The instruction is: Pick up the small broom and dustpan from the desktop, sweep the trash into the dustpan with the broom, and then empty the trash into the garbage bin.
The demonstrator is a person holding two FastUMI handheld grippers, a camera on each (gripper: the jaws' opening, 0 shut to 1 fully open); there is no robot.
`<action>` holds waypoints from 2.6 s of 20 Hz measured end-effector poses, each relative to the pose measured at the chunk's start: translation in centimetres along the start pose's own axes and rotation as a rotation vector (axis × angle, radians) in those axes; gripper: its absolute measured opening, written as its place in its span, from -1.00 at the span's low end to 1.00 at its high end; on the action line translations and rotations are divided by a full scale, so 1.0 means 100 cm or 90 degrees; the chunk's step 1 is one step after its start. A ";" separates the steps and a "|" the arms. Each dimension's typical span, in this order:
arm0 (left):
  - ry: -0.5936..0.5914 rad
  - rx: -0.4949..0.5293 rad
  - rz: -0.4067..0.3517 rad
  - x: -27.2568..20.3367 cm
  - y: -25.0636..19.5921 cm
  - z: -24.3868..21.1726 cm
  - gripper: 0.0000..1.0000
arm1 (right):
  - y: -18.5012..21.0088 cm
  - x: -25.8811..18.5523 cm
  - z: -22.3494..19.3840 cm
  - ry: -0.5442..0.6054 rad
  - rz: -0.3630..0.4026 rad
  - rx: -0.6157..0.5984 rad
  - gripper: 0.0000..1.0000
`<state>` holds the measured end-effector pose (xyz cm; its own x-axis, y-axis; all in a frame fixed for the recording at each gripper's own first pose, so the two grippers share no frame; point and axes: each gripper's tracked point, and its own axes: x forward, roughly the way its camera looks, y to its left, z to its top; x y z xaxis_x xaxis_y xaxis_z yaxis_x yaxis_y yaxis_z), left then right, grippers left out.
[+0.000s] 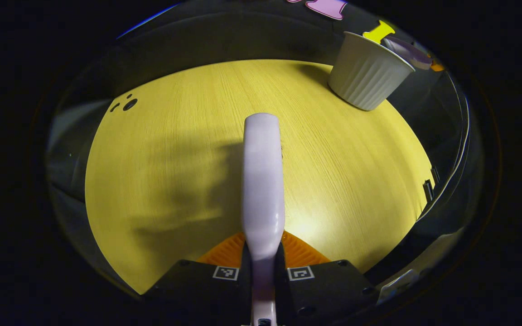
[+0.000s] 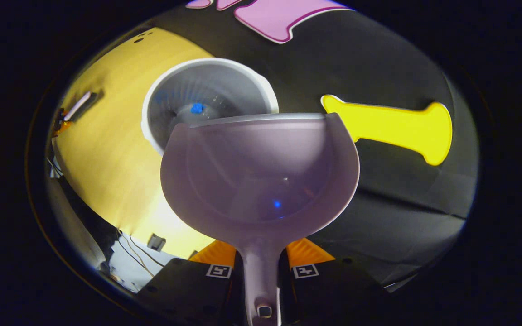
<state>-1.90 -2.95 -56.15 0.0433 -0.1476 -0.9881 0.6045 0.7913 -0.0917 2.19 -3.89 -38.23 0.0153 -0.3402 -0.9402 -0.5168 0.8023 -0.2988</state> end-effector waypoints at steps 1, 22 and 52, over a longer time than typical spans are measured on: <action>0.000 -0.001 0.002 0.000 0.000 0.000 -0.51 | 0.007 -0.003 0.002 -0.022 0.007 0.022 -0.31; 0.026 -0.015 0.059 -0.002 -0.001 -0.005 -0.51 | 0.371 0.054 -0.015 -0.117 0.308 0.174 -0.37; 0.043 -0.016 0.112 -0.005 0.002 -0.017 -0.36 | 0.471 0.130 0.004 -0.079 0.350 0.293 -0.11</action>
<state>-3.19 -1.71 -55.87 0.0917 0.0338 -0.9952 0.5720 0.8163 0.0805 -21.61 29.67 -64.59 -0.0317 0.2084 -0.9775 -0.0658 0.9755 0.2101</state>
